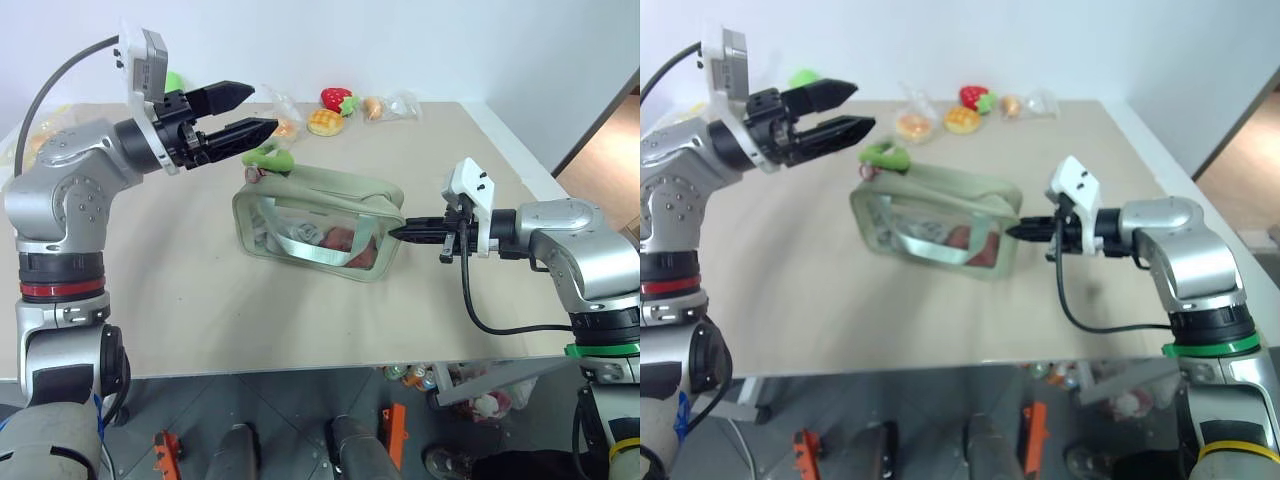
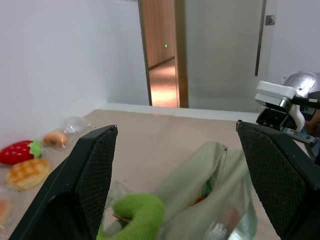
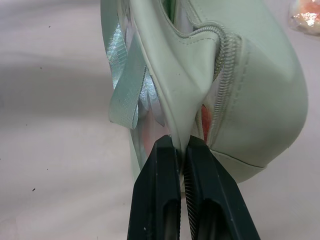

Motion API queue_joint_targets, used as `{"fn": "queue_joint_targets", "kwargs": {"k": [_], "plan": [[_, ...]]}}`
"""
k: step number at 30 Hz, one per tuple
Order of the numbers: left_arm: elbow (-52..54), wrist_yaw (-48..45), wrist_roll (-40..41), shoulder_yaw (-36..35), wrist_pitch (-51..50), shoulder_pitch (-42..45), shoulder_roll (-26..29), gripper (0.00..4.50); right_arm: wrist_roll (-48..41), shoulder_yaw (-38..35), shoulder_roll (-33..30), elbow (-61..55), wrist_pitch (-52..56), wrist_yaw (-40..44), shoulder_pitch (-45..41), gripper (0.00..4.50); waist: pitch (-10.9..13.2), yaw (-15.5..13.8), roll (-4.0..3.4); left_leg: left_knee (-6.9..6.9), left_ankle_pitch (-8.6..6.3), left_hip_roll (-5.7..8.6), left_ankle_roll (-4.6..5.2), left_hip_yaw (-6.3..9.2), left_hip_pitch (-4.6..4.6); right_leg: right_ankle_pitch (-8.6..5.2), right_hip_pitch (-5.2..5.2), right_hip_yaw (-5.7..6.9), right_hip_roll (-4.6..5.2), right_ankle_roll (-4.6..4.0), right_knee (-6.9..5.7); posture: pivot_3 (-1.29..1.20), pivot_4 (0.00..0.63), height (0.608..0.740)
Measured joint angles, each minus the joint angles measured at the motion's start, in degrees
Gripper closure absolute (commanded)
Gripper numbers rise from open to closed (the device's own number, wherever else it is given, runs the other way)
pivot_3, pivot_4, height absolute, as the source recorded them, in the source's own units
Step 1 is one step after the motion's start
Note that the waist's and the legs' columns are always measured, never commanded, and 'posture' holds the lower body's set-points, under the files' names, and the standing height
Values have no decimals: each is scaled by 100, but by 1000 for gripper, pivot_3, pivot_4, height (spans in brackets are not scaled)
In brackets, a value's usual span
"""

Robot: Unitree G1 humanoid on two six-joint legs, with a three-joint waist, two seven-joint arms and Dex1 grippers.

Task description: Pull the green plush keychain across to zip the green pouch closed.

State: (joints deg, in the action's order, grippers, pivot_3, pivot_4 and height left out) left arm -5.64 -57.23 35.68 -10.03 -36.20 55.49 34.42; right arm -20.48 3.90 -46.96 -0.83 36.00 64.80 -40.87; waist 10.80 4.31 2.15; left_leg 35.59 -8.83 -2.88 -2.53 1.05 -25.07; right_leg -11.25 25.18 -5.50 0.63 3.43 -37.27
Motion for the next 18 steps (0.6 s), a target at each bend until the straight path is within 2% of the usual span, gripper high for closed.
{"fn": "queue_joint_targets", "kwargs": {"k": [8, 12, 18], "plan": [[-257, 231, 213, -298, -51, -45, 128, 556, -2, 1, 38, -10, 3, -6, 8, 4500, 0, 11, 0, -7, 0, 0, 0, 1, 3, 2, 3, 0, -3, 2, 0, 0, 150, 740], [-680, -7, 11, -336, 54, -603, 555, 556, -10, -4, 38, -21, 10, -30, 46, 4500, 0, 16, -1, -12, 0, -2, 0, 1, 4, -1, 3, 2, -4, -3, 0, 0, 150, 740], [-799, -556, -351, 48, 286, -1218, 713, 556, -11, -14, 37, -34, 36, -64, 56, 4500, -1, 1, 1, -6, 0, -2, 0, -2, 1, -2, 2, -1, -3, -8, 1, 0, 150, 740]]}}
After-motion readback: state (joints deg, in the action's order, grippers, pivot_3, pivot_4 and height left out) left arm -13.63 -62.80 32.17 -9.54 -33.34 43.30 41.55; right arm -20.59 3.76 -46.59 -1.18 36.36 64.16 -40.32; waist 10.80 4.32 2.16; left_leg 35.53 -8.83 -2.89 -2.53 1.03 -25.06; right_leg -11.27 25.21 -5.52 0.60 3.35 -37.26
